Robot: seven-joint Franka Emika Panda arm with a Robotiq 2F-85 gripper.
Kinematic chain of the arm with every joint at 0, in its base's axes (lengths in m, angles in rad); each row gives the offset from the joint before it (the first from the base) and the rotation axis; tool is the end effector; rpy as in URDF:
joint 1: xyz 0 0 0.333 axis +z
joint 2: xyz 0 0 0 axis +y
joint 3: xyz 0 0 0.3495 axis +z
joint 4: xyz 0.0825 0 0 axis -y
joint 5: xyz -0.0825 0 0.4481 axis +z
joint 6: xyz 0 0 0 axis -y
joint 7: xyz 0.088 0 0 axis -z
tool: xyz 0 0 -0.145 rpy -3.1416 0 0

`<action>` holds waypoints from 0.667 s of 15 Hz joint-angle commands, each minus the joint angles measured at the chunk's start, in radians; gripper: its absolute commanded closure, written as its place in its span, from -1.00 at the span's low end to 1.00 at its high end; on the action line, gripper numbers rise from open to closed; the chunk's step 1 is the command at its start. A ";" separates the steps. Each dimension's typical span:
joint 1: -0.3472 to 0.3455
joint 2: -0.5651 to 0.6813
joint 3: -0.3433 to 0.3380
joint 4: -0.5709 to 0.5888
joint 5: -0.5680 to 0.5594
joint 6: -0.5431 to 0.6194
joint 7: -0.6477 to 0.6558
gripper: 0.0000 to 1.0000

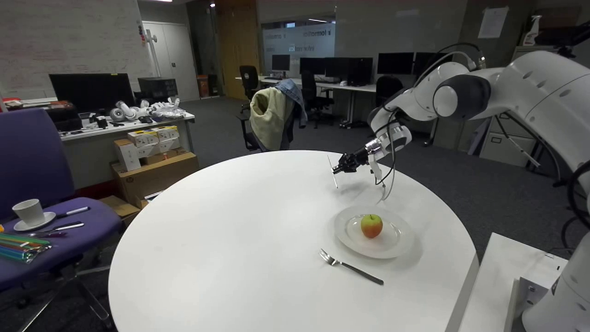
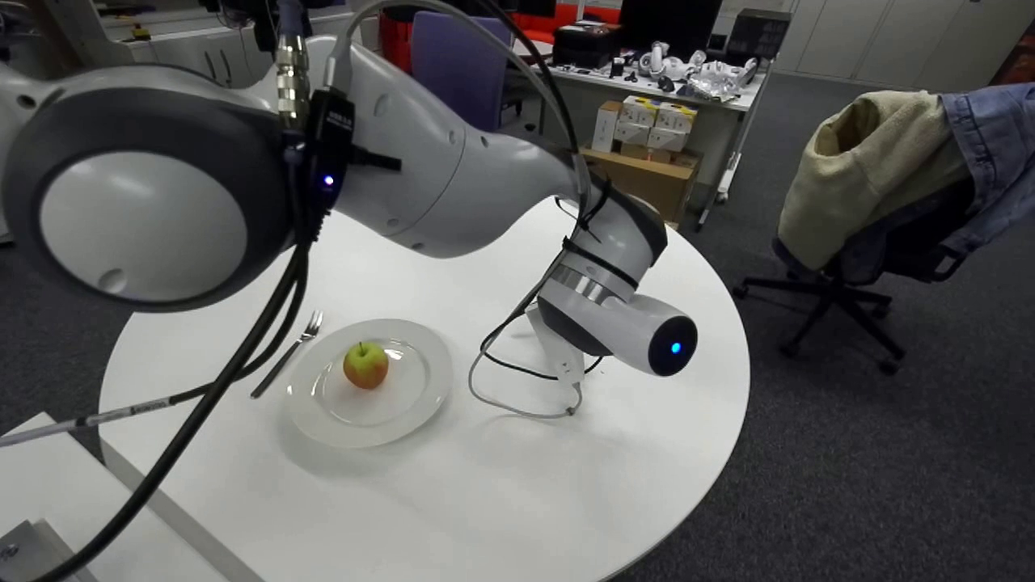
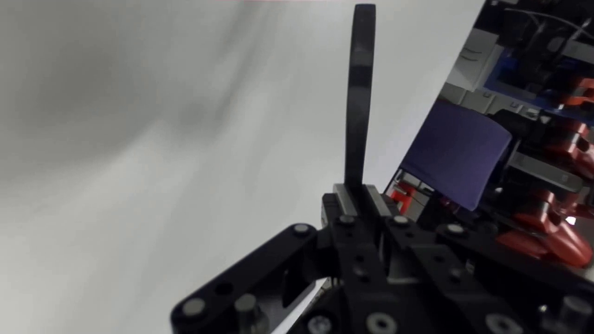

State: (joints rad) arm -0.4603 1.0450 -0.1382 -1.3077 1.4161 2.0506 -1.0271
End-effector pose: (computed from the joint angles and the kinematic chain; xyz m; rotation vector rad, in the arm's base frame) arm 0.7304 -0.3640 0.0630 -2.1526 0.4655 -0.6900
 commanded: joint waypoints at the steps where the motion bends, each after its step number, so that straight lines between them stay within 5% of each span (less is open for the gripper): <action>1: 0.085 -0.068 -0.056 -0.050 -0.048 0.149 0.009 0.95; 5: 0.151 -0.089 -0.078 -0.058 -0.215 0.317 0.076 0.95; 10: 0.226 -0.136 -0.121 -0.099 -0.597 0.458 0.324 0.95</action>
State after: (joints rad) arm -0.2760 0.9932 -0.2258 -1.3169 1.0005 2.4588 -0.8188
